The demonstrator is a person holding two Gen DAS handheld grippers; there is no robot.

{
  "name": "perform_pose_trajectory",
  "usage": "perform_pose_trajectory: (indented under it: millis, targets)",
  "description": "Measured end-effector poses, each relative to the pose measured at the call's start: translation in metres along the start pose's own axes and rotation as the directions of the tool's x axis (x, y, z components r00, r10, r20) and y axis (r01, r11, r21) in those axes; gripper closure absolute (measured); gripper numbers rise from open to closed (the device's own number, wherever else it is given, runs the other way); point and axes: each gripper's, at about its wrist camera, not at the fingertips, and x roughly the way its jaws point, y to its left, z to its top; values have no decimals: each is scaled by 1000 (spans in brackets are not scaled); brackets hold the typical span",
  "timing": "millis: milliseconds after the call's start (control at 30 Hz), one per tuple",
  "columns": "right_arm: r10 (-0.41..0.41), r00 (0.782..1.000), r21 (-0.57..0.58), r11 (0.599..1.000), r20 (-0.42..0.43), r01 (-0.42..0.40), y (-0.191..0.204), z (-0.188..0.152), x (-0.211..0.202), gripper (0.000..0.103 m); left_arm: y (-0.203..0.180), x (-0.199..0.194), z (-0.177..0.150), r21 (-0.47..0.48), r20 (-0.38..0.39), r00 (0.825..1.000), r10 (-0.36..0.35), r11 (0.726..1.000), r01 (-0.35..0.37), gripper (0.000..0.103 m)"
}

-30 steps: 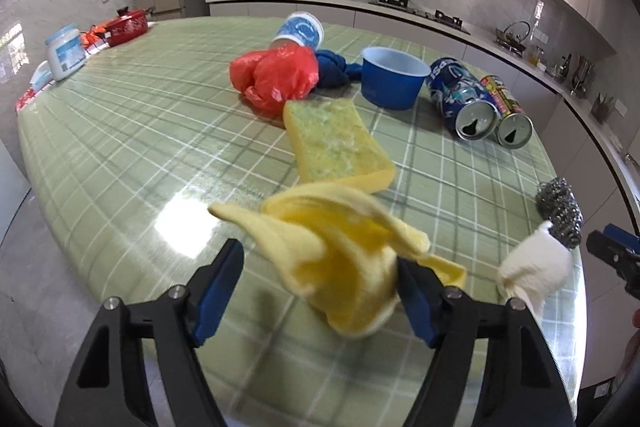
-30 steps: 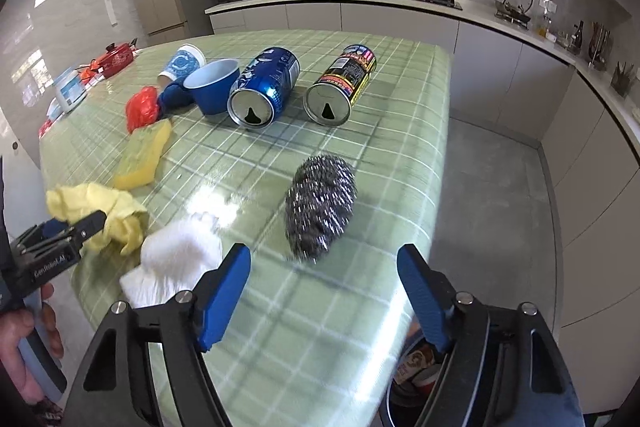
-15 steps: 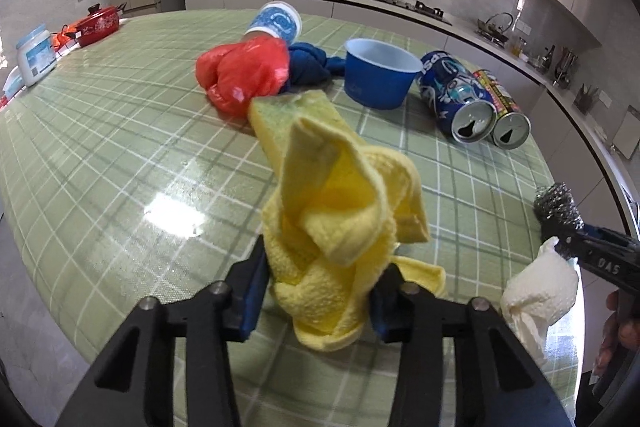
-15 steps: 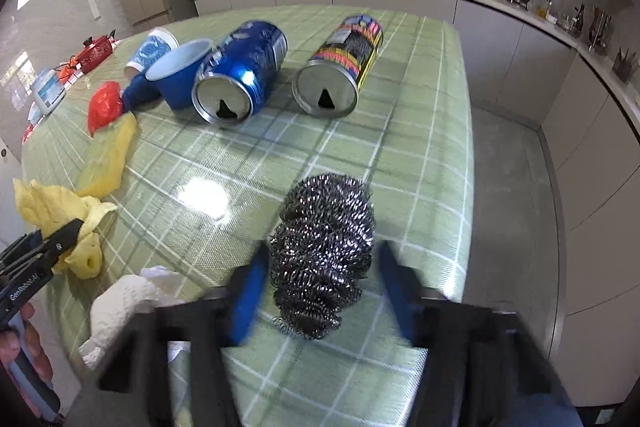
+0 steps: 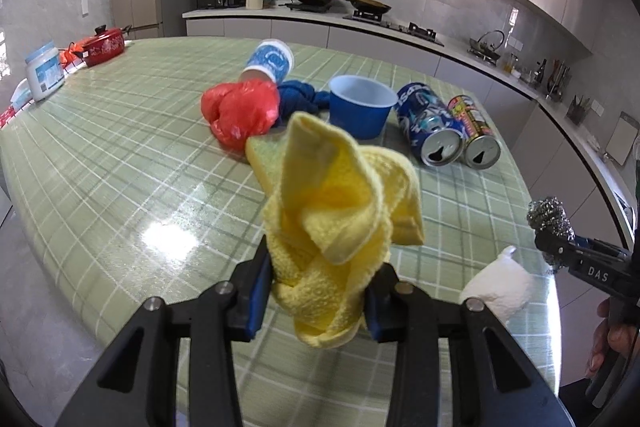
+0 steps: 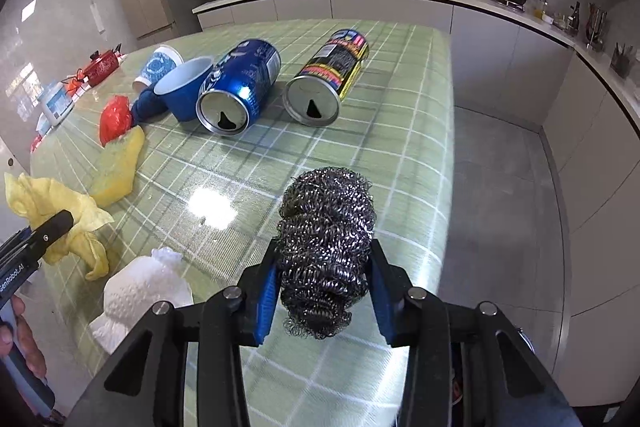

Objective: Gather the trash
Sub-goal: 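Carry the yellow cloth and steel wool with both tools over the bin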

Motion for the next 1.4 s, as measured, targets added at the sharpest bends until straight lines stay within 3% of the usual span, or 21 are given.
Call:
perform_pose_trajectory:
  millis: [333,667,1100,1400]
  targets:
    - [-13,998,25,1000,55,12,-27,-13,-45,60,-43,-27,6,47,53,997,-57,997,54,63]
    - [-89,992,101,992,94,80,-79,-40,-95,60,-100,-52,8,145,97,983,-158,979,143,63]
    - [-193,980,220,959,40,180,-148,-115,-136,60,-192,-51,-35,277,-14,950,-312,912,304,63]
    - [-183,983,233,956,-8,180,-175,-164,-141,60,-253,-45,-75,319,-113,928,-354,872,371,63]
